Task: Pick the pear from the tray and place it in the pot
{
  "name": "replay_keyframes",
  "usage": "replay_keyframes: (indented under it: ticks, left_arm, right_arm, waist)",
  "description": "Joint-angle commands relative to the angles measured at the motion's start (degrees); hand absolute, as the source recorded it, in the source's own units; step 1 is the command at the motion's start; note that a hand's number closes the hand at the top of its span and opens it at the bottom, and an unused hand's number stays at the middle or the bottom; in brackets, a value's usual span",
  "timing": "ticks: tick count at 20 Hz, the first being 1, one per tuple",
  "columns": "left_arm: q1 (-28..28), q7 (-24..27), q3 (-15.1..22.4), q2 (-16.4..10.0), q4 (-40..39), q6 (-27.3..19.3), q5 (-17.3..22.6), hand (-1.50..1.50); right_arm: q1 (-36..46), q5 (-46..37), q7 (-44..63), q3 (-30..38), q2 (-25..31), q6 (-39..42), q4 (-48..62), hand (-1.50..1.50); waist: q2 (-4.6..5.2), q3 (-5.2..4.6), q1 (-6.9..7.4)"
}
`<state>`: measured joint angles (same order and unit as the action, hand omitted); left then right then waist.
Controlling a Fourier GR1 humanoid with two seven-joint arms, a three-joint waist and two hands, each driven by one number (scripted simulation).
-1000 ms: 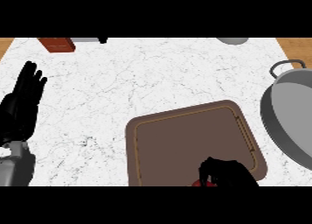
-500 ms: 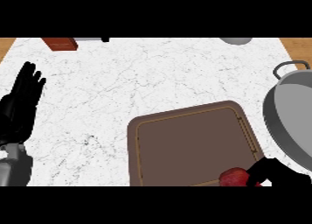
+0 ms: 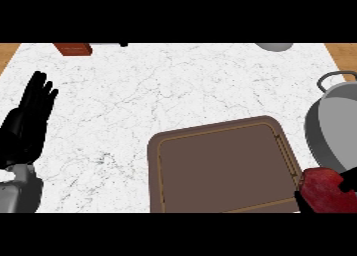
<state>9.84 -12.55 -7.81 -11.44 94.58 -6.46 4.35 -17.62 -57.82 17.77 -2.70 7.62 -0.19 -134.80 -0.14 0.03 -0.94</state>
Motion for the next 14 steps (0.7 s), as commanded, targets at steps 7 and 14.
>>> replay_keyframes:
  ticks: [7,14]
  left_arm:
    - [0.7,-1.8,0.0,-0.3,1.6,-0.9,-0.9,0.0]
    - [2.3,-2.9,0.3,-0.1,1.2,0.5,0.7,0.0]
  right_arm:
    - [10.2,30.2,-3.2,26.5,5.0,5.8,8.3,1.5]
    - [12.9,16.7,-12.9,30.7,13.9,-0.6,24.5,1.5]
  waist:
    - [0.0,0.09,0.41]
    - [0.37,0.04,1.53]
